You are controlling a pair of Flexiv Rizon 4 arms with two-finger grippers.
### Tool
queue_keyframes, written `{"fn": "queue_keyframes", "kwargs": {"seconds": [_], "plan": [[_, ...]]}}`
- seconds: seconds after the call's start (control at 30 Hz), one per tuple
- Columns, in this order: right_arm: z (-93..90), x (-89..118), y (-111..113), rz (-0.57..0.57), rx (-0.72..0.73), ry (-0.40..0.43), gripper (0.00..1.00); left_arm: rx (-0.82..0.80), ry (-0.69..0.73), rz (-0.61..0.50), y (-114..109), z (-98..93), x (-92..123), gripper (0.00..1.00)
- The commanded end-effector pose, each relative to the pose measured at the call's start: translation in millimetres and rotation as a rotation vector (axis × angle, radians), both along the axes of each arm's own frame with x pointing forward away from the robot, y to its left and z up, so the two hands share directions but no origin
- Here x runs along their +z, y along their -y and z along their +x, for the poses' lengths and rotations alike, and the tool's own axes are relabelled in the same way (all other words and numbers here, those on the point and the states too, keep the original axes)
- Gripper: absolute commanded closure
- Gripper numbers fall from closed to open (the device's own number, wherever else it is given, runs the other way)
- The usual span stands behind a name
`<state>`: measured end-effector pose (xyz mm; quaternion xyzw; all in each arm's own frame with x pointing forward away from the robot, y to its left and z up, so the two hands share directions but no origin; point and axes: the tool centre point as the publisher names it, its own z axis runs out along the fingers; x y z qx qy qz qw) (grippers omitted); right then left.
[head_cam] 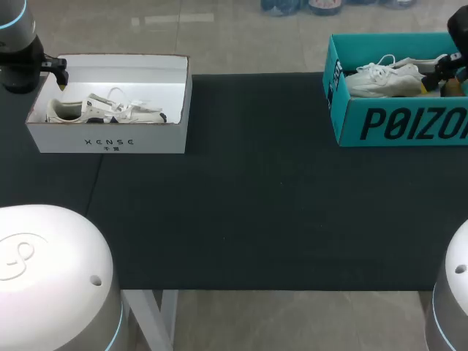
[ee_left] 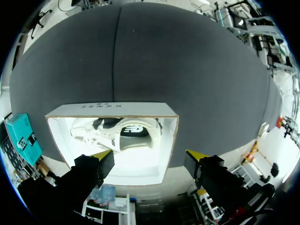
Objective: Take the shoe out of the shoebox, open the shoe tongue, remove and reinsert the insole, then place the shoe into the shoebox
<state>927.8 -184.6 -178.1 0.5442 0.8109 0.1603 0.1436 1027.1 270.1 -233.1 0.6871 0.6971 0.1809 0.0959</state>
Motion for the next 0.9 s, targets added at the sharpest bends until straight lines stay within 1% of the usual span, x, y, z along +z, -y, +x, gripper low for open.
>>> {"fn": "queue_keyframes", "kwargs": {"seconds": [0.03,0.47,0.53,0.57,0.6,0.63,0.7,0.77,0.83,0.9], "plan": [[48.9,4.0,-19.8,-0.389,-0.120,-0.175,0.00,-0.001,0.001,0.000,-0.3,-0.3,-0.1,0.00],[48.9,4.0,-19.8,-0.389,-0.120,-0.175,0.00,-0.001,0.001,0.000,-0.3,-0.3,-0.1,0.00],[64.9,-6.0,-15.4,-0.426,-0.192,-0.265,0.00,-0.001,0.001,0.000,-0.3,-0.3,-0.1,0.00],[73.0,-9.8,-13.2,-0.452,-0.218,-0.283,0.00,-0.001,0.001,0.000,-0.3,-0.3,-0.1,0.00],[79.7,-11.7,-9.9,-0.435,-0.226,-0.299,0.00,-0.001,0.001,0.000,-0.3,-0.3,-0.1,0.00],[87.3,-13.6,-6.2,-0.409,-0.239,-0.332,0.00,-0.001,0.001,0.000,-0.3,-0.3,-0.1,0.00],[104.9,-19.0,3.5,-0.347,-0.222,-0.387,0.00,-0.001,0.001,0.000,-0.3,-0.3,-0.1,0.00],[118.5,-24.1,11.2,-0.313,-0.220,-0.419,0.00,-0.001,0.001,0.000,-0.3,-0.3,-0.1,0.00],[130.2,-29.8,20.2,-0.255,-0.207,-0.453,0.00,-0.001,0.001,0.000,-0.3,-0.3,-0.1,0.00],[142.9,-37.4,33.3,-0.254,-0.240,-0.476,0.00,-0.001,0.001,0.000,-0.3,-0.3,-0.1,0.00]]}}
